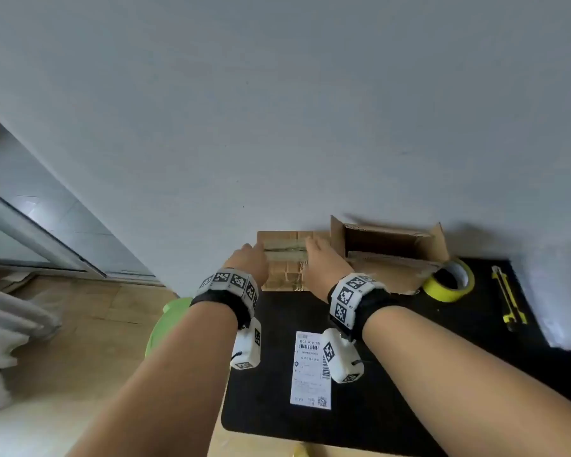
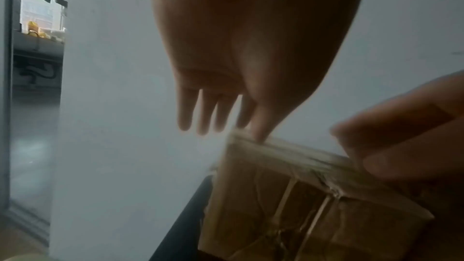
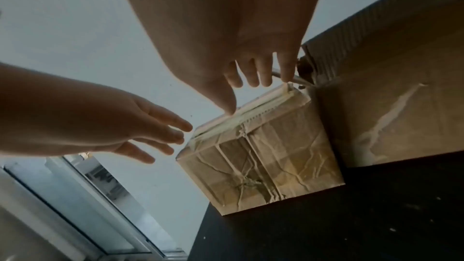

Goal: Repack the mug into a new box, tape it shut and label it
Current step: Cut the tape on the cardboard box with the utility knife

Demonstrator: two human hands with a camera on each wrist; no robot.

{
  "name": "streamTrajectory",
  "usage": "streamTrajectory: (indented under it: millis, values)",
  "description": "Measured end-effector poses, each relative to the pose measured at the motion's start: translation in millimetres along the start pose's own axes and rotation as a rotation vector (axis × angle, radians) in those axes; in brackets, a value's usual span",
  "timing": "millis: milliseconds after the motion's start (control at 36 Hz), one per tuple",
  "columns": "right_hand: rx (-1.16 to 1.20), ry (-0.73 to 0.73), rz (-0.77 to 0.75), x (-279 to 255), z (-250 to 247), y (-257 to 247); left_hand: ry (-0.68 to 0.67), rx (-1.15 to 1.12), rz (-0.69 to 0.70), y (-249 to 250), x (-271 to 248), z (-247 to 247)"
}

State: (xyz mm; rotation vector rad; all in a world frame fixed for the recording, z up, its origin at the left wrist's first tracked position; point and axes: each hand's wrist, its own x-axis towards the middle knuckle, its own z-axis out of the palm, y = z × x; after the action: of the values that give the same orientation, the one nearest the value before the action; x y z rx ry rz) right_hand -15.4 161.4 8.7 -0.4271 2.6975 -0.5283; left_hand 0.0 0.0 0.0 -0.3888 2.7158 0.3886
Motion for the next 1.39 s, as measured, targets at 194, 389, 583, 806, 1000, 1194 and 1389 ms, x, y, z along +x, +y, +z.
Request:
streamTrajectory:
  millis: [194,389,583,806,1000,1194,1389]
  values:
    - [-0.228,0.007,0.040,7.8,3.3,1.0,0.008,-0.074,-0.027,-1.8,14.2,14.7]
    - [-0.222,-0.053,0.018,8.7,4.7,3.1,-0.007,-0.184,-0.046,-1.3,19.7,16.2]
    - [-0.236,0.035,0.095,14.7,11.7,2.0,-0.019,-0.302,-0.090,-4.8,20.6,16.4]
    - [-0.276,0.090,0.175,13.6,17.2,-0.7,-0.057,-0.372,-0.080,-17.5,9.7,20.2]
    - [-0.151,0.056,0.315,7.5,21.0,-2.0,-0.027,-0.400,-0.079,-19.6,-5.2,27.5]
    - [-0.037,0.076,0.282,-5.3,15.6,1.6,0.001,-0.395,-0.100,-18.0,-22.5,31.9]
    - [0.029,0.113,0.227,-26.1,1.2,7.5,0.035,-0.487,-0.116,-11.2,-45.1,18.9]
